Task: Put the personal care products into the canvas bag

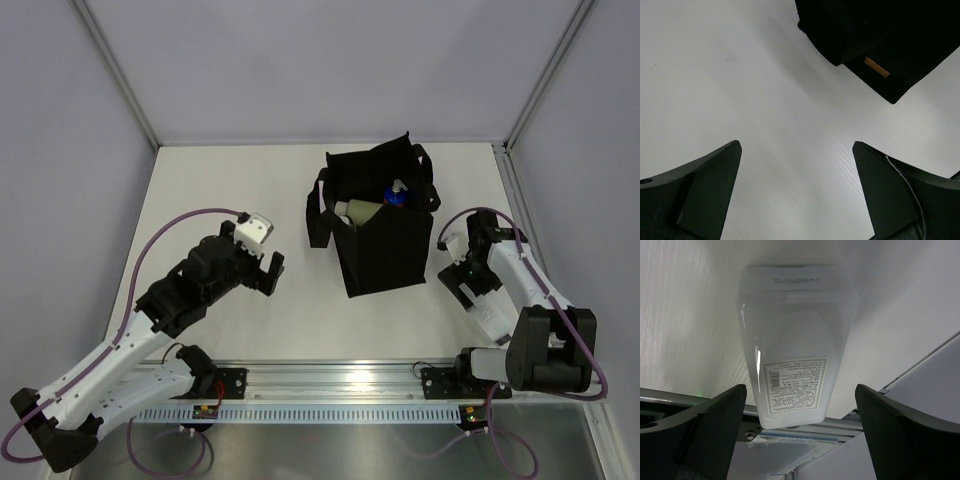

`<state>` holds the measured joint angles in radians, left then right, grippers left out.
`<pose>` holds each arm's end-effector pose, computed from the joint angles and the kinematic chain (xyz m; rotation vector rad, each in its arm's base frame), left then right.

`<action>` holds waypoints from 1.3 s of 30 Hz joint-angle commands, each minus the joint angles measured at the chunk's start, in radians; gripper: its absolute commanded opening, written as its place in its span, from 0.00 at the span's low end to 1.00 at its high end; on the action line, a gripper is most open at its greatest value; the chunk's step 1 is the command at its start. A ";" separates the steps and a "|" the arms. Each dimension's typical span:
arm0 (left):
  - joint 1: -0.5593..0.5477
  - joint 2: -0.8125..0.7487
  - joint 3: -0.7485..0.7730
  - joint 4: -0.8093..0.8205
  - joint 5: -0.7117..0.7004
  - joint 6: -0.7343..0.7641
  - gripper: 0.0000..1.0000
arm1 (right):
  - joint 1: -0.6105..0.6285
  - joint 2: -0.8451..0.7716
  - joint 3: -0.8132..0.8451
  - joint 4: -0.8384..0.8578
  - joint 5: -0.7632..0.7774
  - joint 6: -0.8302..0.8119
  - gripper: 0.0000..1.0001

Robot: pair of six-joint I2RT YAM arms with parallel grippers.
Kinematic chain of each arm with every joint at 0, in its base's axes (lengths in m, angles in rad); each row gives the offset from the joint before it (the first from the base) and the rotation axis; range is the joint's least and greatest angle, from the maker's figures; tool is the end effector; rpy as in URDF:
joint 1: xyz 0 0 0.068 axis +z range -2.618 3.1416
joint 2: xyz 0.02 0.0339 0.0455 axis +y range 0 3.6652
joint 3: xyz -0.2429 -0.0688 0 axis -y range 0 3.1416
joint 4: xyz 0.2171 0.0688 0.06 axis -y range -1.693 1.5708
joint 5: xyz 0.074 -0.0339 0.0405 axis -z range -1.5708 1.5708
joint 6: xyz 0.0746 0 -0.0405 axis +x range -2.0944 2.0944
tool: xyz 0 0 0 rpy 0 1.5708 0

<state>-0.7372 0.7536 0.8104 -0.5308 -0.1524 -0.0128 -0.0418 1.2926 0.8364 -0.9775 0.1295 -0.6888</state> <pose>0.1465 -0.1178 0.2845 0.6373 1.9519 -0.3132 0.1943 -0.0178 0.1587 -0.9564 2.8951 -0.2594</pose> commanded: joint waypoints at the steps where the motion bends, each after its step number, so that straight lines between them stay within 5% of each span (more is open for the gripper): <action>1: 0.001 -0.007 0.001 0.022 -0.024 -0.003 0.99 | 0.017 0.046 0.085 -0.035 -0.086 0.028 0.99; 7: 0.001 0.000 0.001 0.023 -0.024 -0.003 0.99 | 0.026 0.131 0.081 -0.055 -0.099 0.034 0.99; 17: 0.001 0.015 0.001 0.018 -0.026 -0.004 0.99 | 0.026 0.263 0.079 0.103 0.085 0.135 0.99; 26: 0.001 0.018 0.000 0.017 -0.032 -0.003 0.99 | 0.026 0.425 0.118 0.095 0.002 0.152 0.99; 29: 0.001 0.020 -0.001 0.017 -0.035 -0.001 0.99 | 0.025 0.439 0.116 0.103 0.004 0.166 0.83; 30: 0.001 0.021 -0.001 0.017 -0.035 -0.001 0.99 | 0.023 0.439 0.119 0.099 -0.004 0.170 0.64; 34: 0.001 0.024 -0.002 0.018 -0.036 -0.001 0.99 | -0.013 0.401 0.133 0.066 -0.054 0.173 0.19; 37: 0.001 0.026 -0.002 0.018 -0.036 -0.001 0.99 | -0.041 0.332 0.161 0.030 -0.103 0.164 0.01; 39: 0.001 0.027 -0.001 0.017 -0.038 -0.001 0.99 | -0.072 0.257 0.208 -0.010 -0.154 0.153 0.00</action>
<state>-0.7372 0.7765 0.8085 -0.5442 -0.1673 -0.0128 -0.0803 1.6703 0.9489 -0.9375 0.0662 -0.5369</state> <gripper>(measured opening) 0.984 0.819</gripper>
